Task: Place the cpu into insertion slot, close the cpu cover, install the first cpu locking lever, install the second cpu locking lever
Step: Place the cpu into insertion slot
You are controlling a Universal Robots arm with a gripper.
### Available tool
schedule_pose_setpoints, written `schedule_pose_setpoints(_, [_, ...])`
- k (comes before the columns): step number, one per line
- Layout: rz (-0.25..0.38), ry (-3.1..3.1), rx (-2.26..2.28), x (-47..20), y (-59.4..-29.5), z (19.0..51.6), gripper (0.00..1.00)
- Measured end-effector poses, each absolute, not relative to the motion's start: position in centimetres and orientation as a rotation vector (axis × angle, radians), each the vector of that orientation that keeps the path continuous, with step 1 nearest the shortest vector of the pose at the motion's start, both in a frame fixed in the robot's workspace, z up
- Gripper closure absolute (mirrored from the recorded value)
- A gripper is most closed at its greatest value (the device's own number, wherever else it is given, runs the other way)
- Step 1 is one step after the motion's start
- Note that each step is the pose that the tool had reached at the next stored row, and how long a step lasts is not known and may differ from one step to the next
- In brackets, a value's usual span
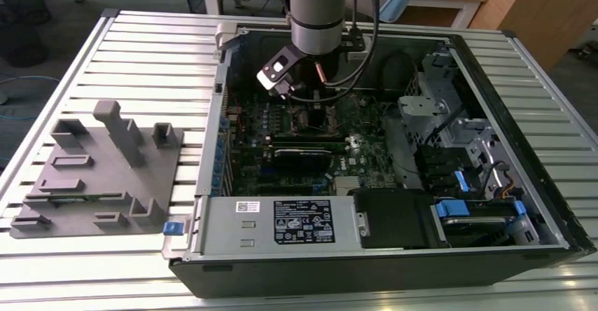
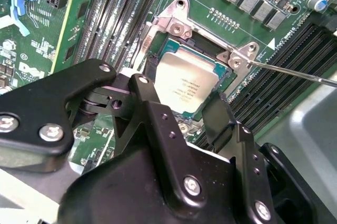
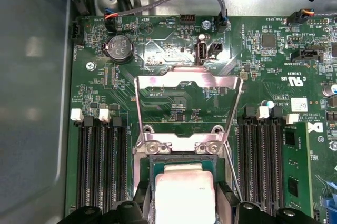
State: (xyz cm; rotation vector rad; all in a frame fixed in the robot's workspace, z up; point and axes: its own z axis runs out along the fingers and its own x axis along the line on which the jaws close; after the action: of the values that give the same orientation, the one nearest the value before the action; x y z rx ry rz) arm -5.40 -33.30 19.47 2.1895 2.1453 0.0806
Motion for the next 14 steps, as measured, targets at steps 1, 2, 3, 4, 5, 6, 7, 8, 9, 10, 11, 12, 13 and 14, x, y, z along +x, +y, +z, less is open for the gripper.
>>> schedule_pose_setpoints(1, [0.081,2.145,2.19,-5.39,-33.3,19.46,0.39])
schedule_pose_setpoints(2, [0.081,2.145,2.19,-5.39,-33.3,19.47,0.39])
schedule_pose_setpoints(3, [0.081,2.145,2.189,-5.39,-33.3,19.49,0.39])
schedule_pose_setpoints(4, [0.079,2.145,2.189,-5.39,-33.3,19.49,0.39])
schedule_pose_setpoints(5, [0.073,2.144,2.188,-5.39,-33.31,19.49,0.39])
schedule_pose_setpoints(6, [0.069,2.143,2.187,-5.39,-33.31,19.49,0.39])
schedule_pose_setpoints(7, [0.069,2.143,2.187,-5.39,-33.31,19.49,0.39])
schedule_pose_setpoints(8, [0.068,2.143,2.187,-5.4,-33.31,19.48,0.39])
schedule_pose_setpoints(9, [0.069,2.143,2.187,-5.4,-33.3,19.44,0.39])
schedule_pose_setpoints(10, [0.069,2.143,2.187,-5.39,-33.3,19.39,0.39])
schedule_pose_setpoints(11, [0.069,2.143,2.188,-5.39,-33.3,19.36,0.39])
schedule_pose_setpoints(12, [0.069,2.142,2.188,-5.39,-33.3,19.32,0.39])
schedule_pose_setpoints(13, [0.069,2.142,2.188,-5.4,-33.28,19.28,0.39])
schedule_pose_setpoints(14, [0.069,2.142,2.188,-5.4,-33.27,19.25,0.39])
